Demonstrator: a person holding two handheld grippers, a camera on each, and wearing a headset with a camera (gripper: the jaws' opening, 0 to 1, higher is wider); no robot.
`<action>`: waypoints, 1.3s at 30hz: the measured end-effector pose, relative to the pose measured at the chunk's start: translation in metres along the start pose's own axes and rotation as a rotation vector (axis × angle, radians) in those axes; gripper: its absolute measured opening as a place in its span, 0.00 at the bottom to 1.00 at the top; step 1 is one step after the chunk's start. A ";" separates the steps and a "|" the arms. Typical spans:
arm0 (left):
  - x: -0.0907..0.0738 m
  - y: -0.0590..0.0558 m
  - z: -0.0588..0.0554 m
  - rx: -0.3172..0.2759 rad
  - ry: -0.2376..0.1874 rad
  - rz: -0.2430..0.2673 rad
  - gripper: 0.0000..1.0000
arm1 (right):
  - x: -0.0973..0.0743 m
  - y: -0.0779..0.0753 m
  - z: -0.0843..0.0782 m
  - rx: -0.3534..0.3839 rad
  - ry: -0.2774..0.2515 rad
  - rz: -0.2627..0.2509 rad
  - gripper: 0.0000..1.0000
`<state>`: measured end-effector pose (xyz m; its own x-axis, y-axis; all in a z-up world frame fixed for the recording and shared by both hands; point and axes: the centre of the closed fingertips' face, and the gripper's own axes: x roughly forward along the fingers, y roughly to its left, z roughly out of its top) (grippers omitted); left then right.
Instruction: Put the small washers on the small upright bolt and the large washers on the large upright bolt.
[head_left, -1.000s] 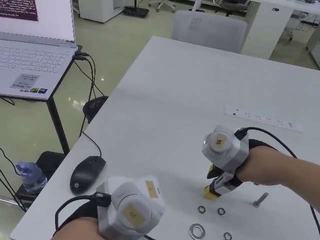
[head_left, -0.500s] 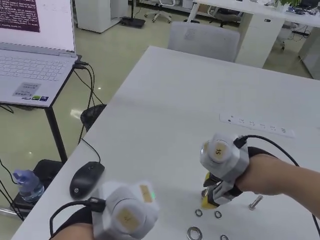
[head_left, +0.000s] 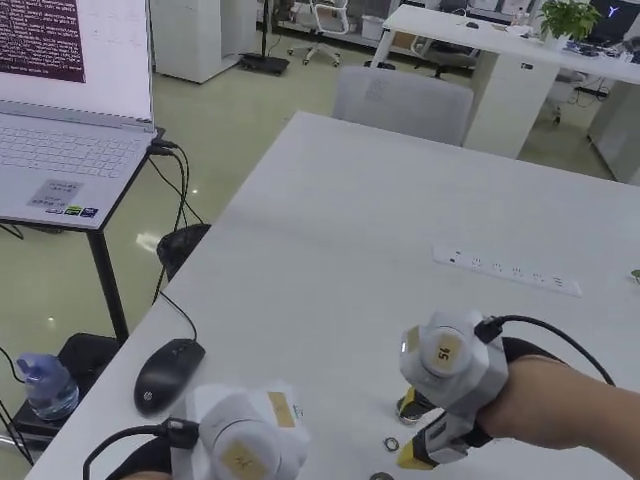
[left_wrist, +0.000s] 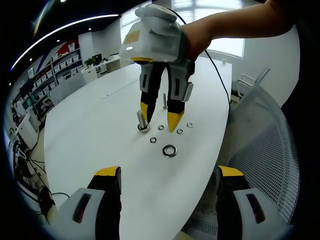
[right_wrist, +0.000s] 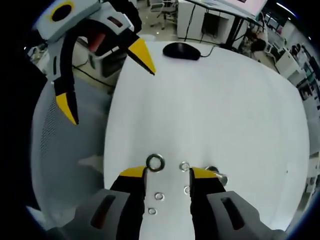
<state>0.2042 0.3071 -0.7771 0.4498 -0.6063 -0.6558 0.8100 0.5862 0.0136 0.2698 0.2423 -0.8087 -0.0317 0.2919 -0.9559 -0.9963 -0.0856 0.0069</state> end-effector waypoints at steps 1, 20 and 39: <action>0.000 0.000 0.000 0.000 0.001 0.001 0.77 | 0.001 0.002 0.000 -0.001 0.001 0.000 0.35; 0.003 0.002 0.001 -0.027 -0.023 -0.005 0.88 | 0.028 0.025 -0.008 -0.044 -0.008 0.005 0.35; 0.007 0.002 0.000 -0.028 -0.019 -0.016 0.99 | 0.066 0.025 -0.019 -0.050 0.017 0.006 0.34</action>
<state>0.2089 0.3038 -0.7822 0.4445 -0.6255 -0.6412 0.8063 0.5912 -0.0178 0.2444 0.2413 -0.8776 -0.0363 0.2754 -0.9607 -0.9908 -0.1354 -0.0014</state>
